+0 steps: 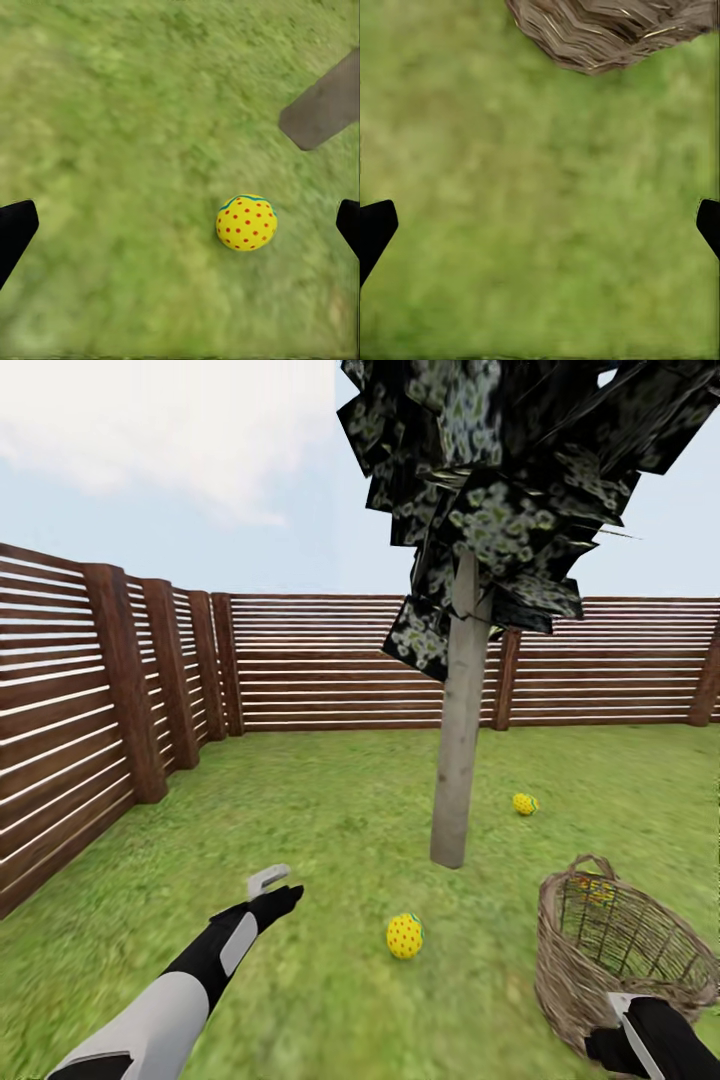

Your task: Take the three Easter eggs out of the wicker basket on the lawn in the garden, then place them on the lawn next to a single tree (choose any tree) so that all three eggs are next to the same tree and none are left in the basket.

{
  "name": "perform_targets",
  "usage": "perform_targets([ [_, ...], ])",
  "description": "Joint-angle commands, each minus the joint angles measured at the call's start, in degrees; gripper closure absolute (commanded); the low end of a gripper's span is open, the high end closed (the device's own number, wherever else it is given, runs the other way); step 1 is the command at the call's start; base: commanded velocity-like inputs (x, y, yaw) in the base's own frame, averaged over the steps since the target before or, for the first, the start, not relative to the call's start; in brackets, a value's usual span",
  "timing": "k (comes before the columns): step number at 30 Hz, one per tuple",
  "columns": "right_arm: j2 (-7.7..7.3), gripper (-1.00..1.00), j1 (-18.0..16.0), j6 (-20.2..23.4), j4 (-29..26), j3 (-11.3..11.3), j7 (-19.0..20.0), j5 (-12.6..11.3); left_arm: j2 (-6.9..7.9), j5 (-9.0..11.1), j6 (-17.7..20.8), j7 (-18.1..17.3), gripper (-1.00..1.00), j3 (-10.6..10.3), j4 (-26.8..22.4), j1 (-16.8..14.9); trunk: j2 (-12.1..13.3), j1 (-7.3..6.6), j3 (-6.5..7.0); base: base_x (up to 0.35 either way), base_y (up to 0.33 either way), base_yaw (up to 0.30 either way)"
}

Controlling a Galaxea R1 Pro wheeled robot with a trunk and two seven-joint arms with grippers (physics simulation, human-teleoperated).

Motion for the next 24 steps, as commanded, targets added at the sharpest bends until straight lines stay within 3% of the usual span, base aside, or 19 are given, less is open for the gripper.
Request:
perform_targets([
  [1, 0.01, -1.0, 0.0, 0.3, -0.1, -0.2, 0.3, 0.2, -0.16, 0.3, 0.4, -0.2, -1.0, 0.4, -0.1, 0.0, 0.4, -0.26, 0.12, -0.244, -0.003, 0.0],
  [24, 0.01, -1.0, 0.0, 0.3, -0.1, -0.2, 0.3, 0.2, -0.38, 0.3, 0.4, -0.2, -1.0, 0.4, 0.0, 0.0, 9.6, -5.31, 4.25, -0.019, 0.0, 0.0],
])
